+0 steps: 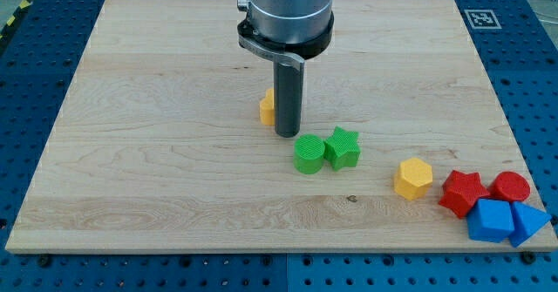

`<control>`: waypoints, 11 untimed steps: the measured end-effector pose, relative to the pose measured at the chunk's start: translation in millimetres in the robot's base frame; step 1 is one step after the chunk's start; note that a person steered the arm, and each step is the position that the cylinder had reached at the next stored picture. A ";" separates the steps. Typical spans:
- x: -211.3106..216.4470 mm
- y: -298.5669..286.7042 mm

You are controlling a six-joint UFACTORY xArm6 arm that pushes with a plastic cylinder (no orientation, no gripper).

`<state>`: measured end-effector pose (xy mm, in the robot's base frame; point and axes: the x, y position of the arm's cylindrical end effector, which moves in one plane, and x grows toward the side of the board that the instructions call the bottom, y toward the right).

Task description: Move green blocks slightly towards left

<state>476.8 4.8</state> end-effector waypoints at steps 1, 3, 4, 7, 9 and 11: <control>-17.4 -7.0; -52.8 -23.9; -46.5 4.3; -7.8 105.8; 1.6 96.2; 8.8 88.6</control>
